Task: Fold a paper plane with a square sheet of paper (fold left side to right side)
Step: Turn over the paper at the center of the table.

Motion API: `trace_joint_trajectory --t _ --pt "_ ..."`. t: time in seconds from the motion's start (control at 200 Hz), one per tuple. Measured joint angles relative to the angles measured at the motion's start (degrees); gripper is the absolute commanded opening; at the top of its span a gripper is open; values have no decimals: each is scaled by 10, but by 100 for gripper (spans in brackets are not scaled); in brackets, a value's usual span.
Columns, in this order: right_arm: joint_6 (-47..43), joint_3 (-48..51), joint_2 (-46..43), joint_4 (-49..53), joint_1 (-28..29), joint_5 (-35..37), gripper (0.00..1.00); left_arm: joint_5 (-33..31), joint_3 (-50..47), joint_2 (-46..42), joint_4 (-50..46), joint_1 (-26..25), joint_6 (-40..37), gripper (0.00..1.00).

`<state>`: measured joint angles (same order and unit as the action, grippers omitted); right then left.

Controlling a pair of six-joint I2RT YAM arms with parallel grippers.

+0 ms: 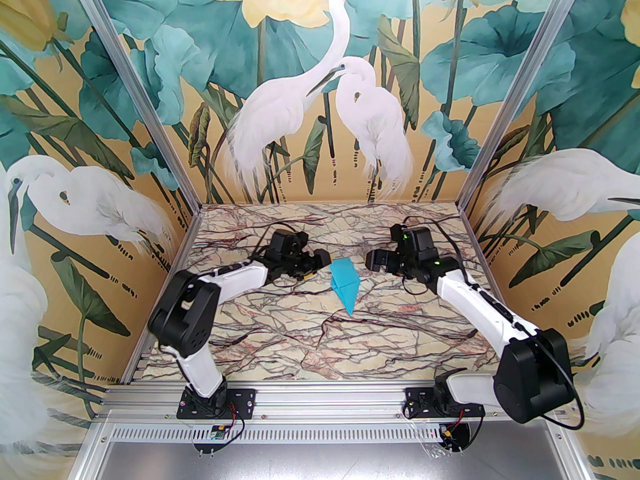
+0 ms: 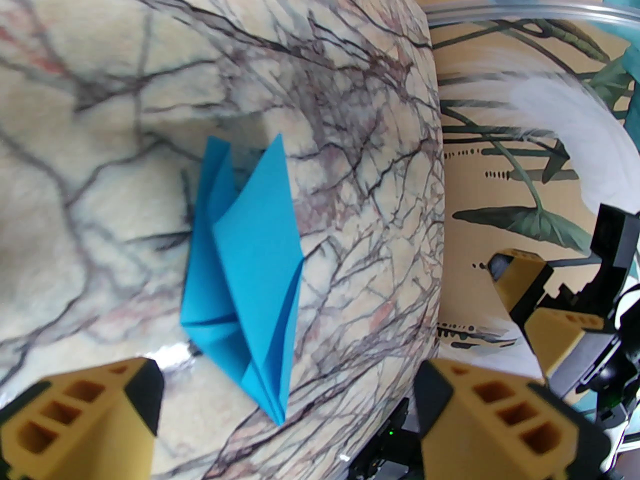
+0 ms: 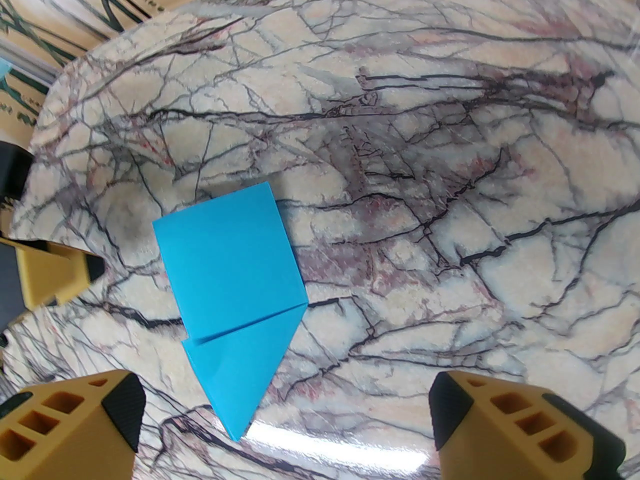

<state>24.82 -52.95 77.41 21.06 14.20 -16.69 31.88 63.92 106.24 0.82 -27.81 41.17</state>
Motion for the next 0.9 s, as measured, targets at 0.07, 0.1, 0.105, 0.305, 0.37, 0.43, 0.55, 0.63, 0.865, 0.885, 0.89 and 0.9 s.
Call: trace_joint_trajectory --t 0.07,0.1,0.105,0.305,0.37,0.43,0.55,0.63,0.865,0.885,0.89,0.9 --pt "7 9 0 -22 -9 -25 98 1 33 37 7 -8 0 83" --pt "8 10 0 -29 -12 -34 98 0 45 52 8 -10 0 82" --pt "8 10 0 -30 -12 -35 97 0 46 54 8 -10 0 82" --pt "9 10 1 -53 -24 -75 92 -2 91 113 7 -12 -11 57" --pt "9 10 5 -55 -29 -87 91 -2 101 124 5 -12 -20 45" --pt "9 10 12 -58 -34 -98 91 -2 105 127 1 -12 -24 32" --pt "9 10 41 -76 -44 -137 84 -2 106 127 -1 -12 -44 6" --pt "6 10 68 -91 -50 -171 78 1 104 127 0 -12 -61 0" --pt "-31 10 166 -143 -71 -283 69 50 48 104 32 -9 -91 0" --pt "-34 9 176 -148 -74 -292 69 57 44 102 36 -8 -91 0" --pt "-35 9 177 -148 -74 -294 69 60 42 100 37 -8 -92 0" --pt "-39 9 183 -150 -76 -300 69 63 40 99 38 -7 -93 0"
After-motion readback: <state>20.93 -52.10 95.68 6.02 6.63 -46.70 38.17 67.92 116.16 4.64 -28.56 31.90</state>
